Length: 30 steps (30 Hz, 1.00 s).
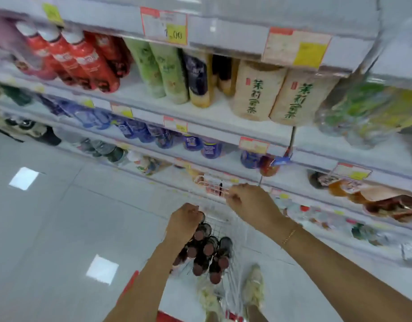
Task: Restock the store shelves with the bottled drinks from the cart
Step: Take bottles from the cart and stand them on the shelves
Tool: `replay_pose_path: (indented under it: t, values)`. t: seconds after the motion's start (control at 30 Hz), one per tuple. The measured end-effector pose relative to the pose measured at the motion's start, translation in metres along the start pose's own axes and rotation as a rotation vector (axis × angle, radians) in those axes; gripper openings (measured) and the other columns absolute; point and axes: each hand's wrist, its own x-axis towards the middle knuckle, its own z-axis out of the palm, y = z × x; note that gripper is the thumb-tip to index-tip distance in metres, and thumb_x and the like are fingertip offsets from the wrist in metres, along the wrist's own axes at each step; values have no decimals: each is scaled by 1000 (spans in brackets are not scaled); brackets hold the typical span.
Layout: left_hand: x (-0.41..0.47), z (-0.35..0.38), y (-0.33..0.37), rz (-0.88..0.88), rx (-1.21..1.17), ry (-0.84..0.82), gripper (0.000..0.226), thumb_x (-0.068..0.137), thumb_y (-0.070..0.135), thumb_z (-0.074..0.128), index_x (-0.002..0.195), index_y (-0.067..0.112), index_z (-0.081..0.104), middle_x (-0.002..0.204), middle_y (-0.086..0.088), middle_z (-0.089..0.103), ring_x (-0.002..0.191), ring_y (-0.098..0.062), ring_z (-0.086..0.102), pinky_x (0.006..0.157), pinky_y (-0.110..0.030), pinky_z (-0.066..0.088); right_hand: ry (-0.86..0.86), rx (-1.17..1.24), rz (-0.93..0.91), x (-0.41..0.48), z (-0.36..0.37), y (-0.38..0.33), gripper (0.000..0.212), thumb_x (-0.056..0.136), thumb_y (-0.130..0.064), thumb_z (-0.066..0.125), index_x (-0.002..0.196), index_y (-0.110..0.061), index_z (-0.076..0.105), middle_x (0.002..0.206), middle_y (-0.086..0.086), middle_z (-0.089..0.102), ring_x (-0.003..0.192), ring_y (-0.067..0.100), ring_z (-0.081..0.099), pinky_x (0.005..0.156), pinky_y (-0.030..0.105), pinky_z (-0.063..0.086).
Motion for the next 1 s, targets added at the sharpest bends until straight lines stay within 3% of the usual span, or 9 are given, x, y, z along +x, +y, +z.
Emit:
replay_pose_path:
  t: [0.1,0.17,0.27,0.4,0.53,0.67,0.73,0.83,1.0]
  values:
    - [24,17,-61,-108,127,-49,25,86,16,57,110,11,61,110,-7,67,103,-25,62,85,-28,45,-252,65,149,6,93,16,25,96,-24,44,108,-7,57,103,13,61,94,29,57,72,31,42]
    - [43,26,-92,-146,151,-58,32,82,10,57,114,13,59,115,-7,63,104,-25,60,83,-27,44,-313,137,263,9,141,24,24,93,-21,48,112,-8,55,111,13,59,102,28,57,79,31,45]
    - [74,38,-124,-137,167,-55,40,81,10,59,120,19,55,120,-8,56,103,-24,60,87,-32,49,-350,204,341,17,197,27,32,89,-19,53,120,-12,50,115,12,55,105,28,55,88,34,47]
    - [110,60,-144,-14,262,-98,52,80,9,61,129,21,49,128,-6,49,107,-26,58,92,-34,48,-373,235,347,31,248,25,62,83,-21,64,137,-20,34,124,11,47,111,31,53,90,36,45]
    - [129,77,-156,13,450,-145,58,83,11,58,137,25,39,135,-6,42,109,-31,58,90,-40,48,-315,111,274,38,280,22,57,84,-22,63,133,-21,35,126,10,43,111,29,54,85,33,46]
    - [137,88,-162,67,543,-73,47,88,4,47,132,20,41,129,-8,44,95,-32,62,76,-39,49,-255,61,216,50,303,26,44,86,-17,57,127,-19,40,120,11,45,94,31,60,76,38,52]
    - [138,89,-163,77,530,-64,44,87,3,47,129,18,43,127,-9,44,93,-32,62,76,-39,51,-239,88,206,55,303,28,40,82,-8,56,120,-14,45,118,10,44,86,32,61,70,37,51]
    - [128,81,-157,105,472,-32,41,86,4,49,125,16,48,121,-9,47,91,-32,62,78,-39,52,-198,185,255,54,286,33,43,75,-4,64,114,-12,48,117,6,40,88,30,61,69,34,49]
    - [76,52,-112,176,297,104,36,74,12,68,109,13,60,104,-7,52,80,-30,62,68,-28,48,-62,357,304,34,208,38,43,75,-20,72,112,-12,51,113,6,46,97,26,54,79,29,42]
